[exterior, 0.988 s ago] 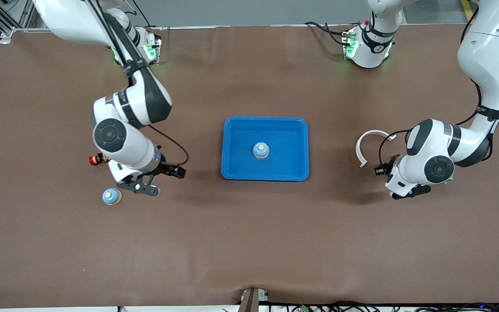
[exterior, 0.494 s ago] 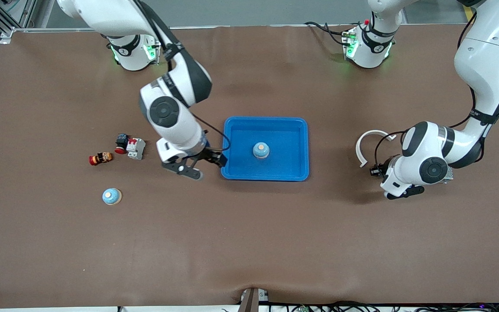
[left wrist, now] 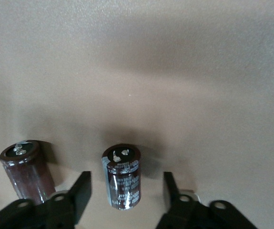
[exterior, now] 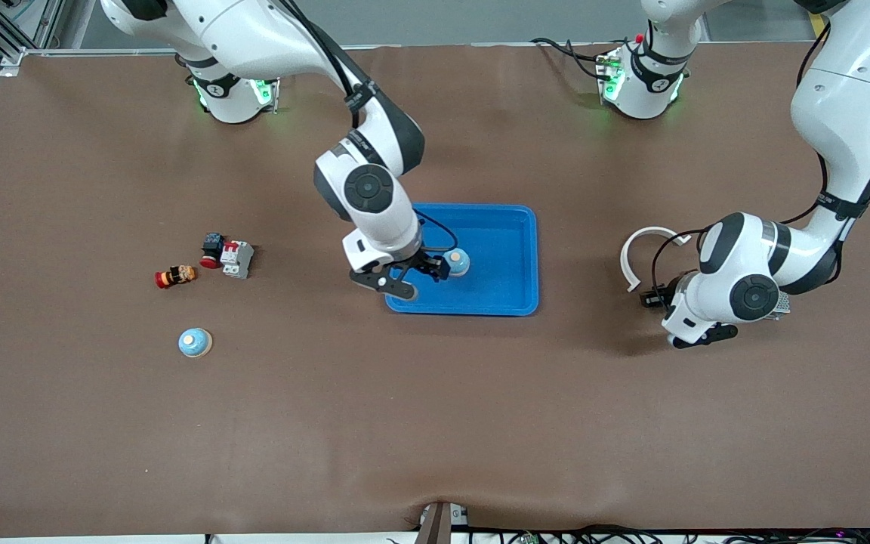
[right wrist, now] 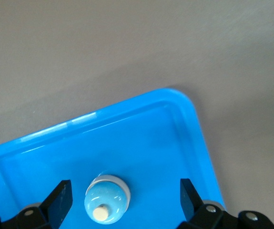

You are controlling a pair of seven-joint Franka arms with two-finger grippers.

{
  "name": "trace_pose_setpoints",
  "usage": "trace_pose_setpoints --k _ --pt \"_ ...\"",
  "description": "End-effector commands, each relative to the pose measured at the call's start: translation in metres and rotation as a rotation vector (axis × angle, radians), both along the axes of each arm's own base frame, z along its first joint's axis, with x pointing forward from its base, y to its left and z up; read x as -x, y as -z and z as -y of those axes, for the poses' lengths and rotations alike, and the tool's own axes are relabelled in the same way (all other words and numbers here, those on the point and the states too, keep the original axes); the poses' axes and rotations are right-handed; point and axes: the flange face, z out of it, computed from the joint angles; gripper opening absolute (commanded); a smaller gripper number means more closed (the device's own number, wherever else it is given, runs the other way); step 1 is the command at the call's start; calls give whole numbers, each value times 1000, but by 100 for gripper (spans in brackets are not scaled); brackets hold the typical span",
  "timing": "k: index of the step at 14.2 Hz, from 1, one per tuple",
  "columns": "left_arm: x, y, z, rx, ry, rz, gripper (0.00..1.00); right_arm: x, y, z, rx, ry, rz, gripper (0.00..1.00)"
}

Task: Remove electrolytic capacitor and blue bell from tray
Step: 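Return the right gripper to the bell while the left gripper carries the capacitor, then grasp the second bell with the right gripper while the left gripper retracts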

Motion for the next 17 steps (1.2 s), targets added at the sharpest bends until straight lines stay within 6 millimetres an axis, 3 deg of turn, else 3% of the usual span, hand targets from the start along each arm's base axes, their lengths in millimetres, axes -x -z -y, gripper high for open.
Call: trace_pose_setpoints --k 1,7,13,17 --pt "-6 -20 -3 -24 6 37 97 5 9 -26 -17 -6 22 100" --pt "-26 -95 1 -68 11 96 100 40 67 -63 -30 -61 51 100" --pt "-44 -198 10 -115 10 162 100 44 87 -61 -11 -61 35 100" --pt "-49 -283 13 -126 5 193 100 43 90 -60 -9 -59 33 100"
